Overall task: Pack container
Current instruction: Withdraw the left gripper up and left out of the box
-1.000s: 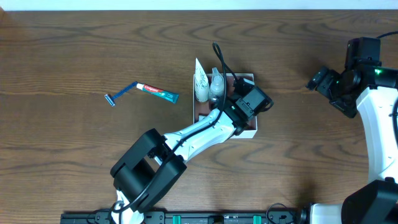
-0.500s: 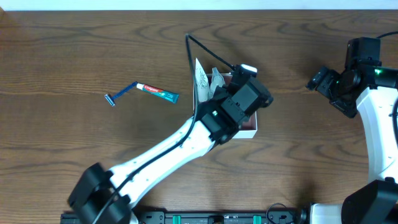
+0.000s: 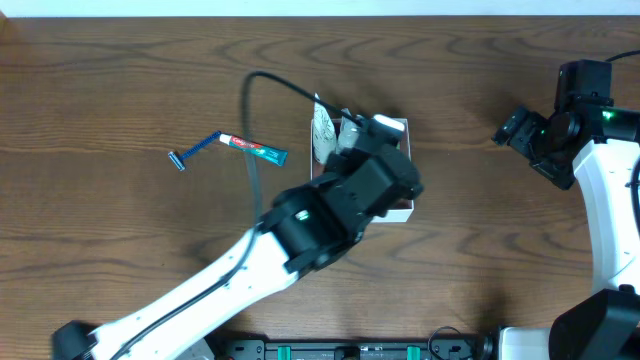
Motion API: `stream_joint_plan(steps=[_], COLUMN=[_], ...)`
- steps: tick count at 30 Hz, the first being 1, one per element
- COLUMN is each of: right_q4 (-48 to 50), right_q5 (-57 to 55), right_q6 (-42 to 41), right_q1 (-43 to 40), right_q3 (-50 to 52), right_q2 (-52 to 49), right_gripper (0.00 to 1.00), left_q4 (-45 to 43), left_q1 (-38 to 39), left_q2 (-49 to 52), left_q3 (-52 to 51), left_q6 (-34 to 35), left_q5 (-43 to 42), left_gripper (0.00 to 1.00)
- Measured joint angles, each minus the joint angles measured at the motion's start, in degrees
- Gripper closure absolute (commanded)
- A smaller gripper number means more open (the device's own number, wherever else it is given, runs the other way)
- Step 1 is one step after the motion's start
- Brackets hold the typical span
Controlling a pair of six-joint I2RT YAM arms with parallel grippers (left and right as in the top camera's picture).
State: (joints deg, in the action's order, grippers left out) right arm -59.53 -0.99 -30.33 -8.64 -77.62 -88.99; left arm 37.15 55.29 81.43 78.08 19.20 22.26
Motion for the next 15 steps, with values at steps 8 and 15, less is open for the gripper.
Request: stream_joint_plan(steps=[8,15], right_q4=[0.0,0.0], right_q5=[0.0,0.0], right_q6=[0.0,0.0], right_q1=[0.0,0.0], right_q3=[0.0,0.0], right_q2=[0.0,0.0], right_gripper=[0.01,0.01], left_q4=[7.2,9.2], left_q1=[-8.9,-26.5], left_q2=[-7.2,-4.2], left_q3=[0.2,0.2], left_q6=[0.2,2.9], left_q5=[6.8,3.4], left_gripper=[0.55,0.50])
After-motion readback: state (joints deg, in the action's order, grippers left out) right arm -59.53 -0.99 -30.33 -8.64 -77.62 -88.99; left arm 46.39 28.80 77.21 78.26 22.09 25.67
